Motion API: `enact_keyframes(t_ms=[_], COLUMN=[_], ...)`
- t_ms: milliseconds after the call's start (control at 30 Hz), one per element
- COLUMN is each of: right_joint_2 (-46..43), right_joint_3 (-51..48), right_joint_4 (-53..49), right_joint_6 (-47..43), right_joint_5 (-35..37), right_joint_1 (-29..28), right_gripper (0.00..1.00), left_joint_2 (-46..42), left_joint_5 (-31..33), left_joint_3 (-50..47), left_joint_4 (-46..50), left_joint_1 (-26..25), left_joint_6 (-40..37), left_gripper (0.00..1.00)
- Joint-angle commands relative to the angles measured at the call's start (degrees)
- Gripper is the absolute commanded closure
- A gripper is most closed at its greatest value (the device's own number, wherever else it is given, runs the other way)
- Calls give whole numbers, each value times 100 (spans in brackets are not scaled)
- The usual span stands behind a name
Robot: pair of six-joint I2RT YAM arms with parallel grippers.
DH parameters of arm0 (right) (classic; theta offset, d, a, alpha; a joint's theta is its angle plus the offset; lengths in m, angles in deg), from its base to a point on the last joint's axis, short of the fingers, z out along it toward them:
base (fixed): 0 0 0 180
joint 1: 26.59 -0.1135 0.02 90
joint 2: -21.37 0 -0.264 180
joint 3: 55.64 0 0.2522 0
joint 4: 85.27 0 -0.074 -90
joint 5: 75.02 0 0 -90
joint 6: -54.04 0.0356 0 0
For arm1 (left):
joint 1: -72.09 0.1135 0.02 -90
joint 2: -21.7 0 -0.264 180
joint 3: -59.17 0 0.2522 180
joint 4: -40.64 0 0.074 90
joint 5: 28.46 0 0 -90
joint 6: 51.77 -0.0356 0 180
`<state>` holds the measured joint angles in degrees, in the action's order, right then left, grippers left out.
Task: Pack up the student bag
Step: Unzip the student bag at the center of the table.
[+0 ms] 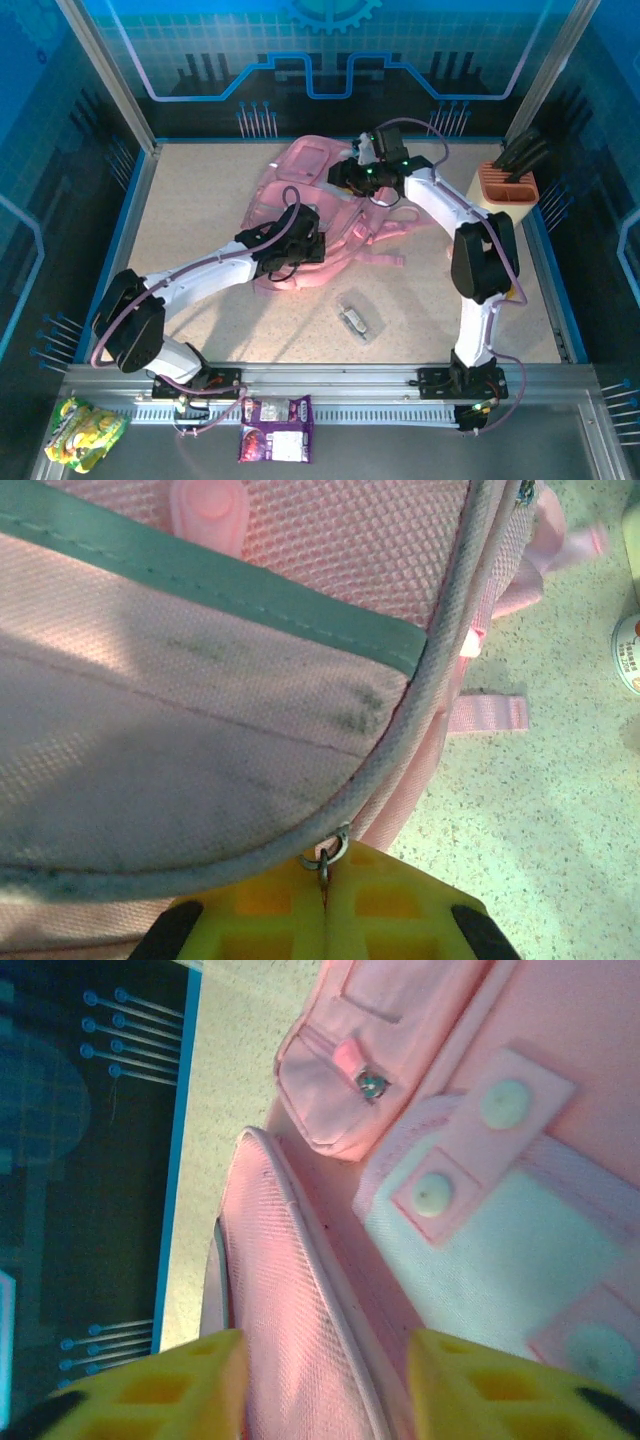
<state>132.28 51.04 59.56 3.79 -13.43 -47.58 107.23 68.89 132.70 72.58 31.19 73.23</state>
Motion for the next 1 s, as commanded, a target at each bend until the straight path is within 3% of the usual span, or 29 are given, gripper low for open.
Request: enact_keyframes(t_ms=[0, 167, 267, 467, 633, 733, 900, 967], right_joint_2=[-866, -1507, -1586, -1412, -1170, -1122, -1088, -1140], right_joint_3=[-641, -2067, -2848, -2860, -2841, -2654, -2415, -2469], right_joint_4=[-13, 547, 1783, 2149, 2322, 2011, 1517, 1518], right_joint_6=[-91, 572, 1380, 1803, 1956, 1646, 1002, 865], right_joint_5=[180, 87, -343, -124, -36, 81, -182, -404], right_joint_1=[24, -68, -186, -669, -704, -689, -429, -257], right_gripper=[45, 41, 44, 49, 59, 79, 99, 100], left_joint_2=[7, 8, 74, 121, 81, 27, -96, -200], left_joint_5=[-156, -160, -270, -339, -413, -297, -111, -78], left_joint_3=[171, 114, 129, 225, 365, 419, 484, 454], left_joint_4=[-95, -142, -151, -38, 228, 466, 1130, 1421], left_joint_1=[-8, -5, -9, -11, -7, -8, 52, 178], left_joint_6=[123, 51, 16, -146, -541, -777, -1186, -1375], left_gripper=[100, 100, 100, 100, 100, 100, 100, 100])
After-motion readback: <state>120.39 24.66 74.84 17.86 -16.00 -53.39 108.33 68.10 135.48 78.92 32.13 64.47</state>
